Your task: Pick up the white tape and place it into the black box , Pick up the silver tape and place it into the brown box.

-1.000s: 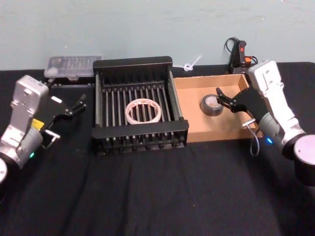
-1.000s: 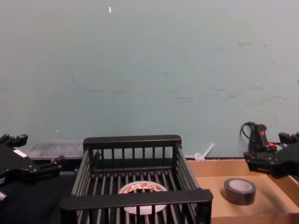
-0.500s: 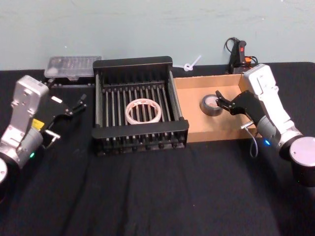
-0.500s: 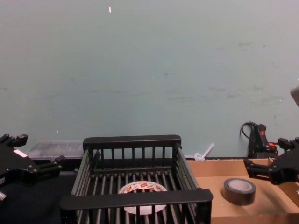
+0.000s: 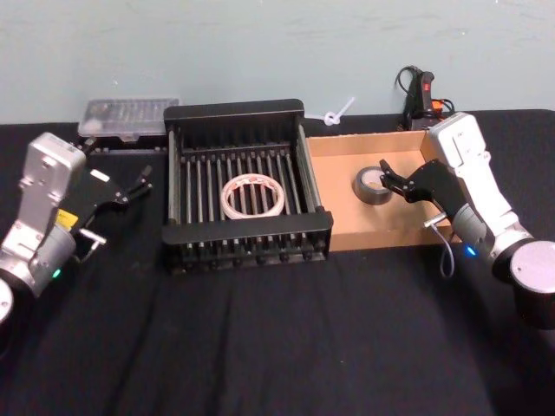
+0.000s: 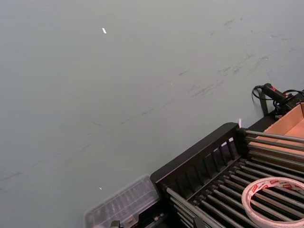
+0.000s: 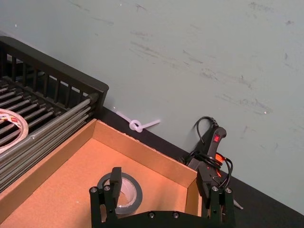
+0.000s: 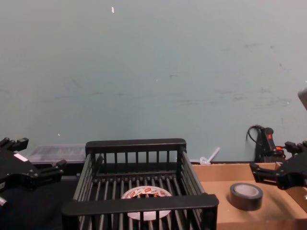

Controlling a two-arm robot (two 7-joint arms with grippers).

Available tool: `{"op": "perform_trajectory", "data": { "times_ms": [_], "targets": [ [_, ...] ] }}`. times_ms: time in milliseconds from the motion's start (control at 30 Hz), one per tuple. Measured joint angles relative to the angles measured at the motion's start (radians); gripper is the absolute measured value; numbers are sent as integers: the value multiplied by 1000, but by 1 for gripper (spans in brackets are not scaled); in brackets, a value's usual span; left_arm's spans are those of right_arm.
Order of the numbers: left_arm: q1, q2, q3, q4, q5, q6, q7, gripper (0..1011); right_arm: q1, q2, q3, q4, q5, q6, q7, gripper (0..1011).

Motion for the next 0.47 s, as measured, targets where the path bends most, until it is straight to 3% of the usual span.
{"op": "perform_trajectory", "data": {
  "times_ms": [467],
  "targets": [
    [0,0,0,0,0,0,0,1001,0,1,-1,-1,1,0,0,1002]
  ]
}}
